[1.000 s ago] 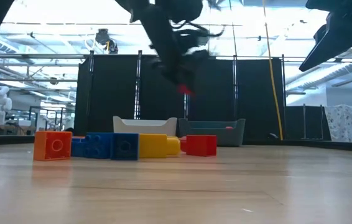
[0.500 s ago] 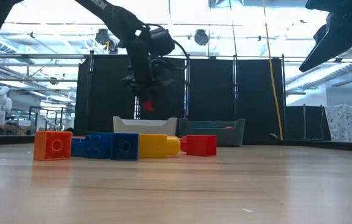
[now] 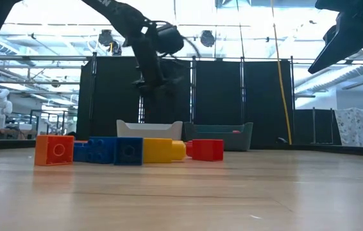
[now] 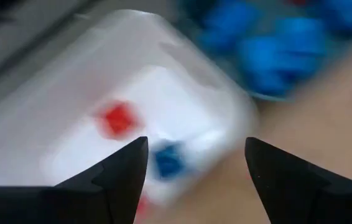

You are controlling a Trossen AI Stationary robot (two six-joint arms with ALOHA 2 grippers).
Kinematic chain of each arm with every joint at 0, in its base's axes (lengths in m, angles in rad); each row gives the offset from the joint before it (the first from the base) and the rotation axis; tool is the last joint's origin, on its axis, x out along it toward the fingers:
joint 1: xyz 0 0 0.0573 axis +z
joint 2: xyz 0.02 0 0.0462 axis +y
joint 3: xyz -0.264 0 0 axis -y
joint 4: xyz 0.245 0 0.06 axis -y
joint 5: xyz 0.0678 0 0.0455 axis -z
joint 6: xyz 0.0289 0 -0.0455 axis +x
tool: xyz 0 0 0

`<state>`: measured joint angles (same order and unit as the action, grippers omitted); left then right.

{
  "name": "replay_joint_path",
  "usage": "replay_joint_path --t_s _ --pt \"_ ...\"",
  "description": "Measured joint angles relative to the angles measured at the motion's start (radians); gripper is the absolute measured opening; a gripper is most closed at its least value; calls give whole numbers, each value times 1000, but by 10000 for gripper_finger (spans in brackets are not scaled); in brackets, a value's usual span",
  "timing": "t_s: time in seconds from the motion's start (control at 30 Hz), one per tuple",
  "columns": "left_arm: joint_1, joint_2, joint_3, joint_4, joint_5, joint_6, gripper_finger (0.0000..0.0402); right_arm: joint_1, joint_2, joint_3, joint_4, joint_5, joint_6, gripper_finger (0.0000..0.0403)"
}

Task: Sort blocks by size
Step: Put the orange cube 4 stud game piece into the white bin

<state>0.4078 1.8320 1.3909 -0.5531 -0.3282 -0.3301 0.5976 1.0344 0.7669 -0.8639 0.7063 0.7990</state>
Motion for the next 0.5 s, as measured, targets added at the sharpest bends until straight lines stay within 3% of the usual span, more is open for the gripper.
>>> replay_joint_path --t_s 0.1,0.2,0.5 --pt "-64 0 2 5 90 -35 270 0 0 0 0 0 0 192" --pt "-138 0 2 5 83 -82 270 0 0 0 0 0 0 192" --pt "-275 12 -6 32 -122 -196 271 0 0 0 1 0 0 192"
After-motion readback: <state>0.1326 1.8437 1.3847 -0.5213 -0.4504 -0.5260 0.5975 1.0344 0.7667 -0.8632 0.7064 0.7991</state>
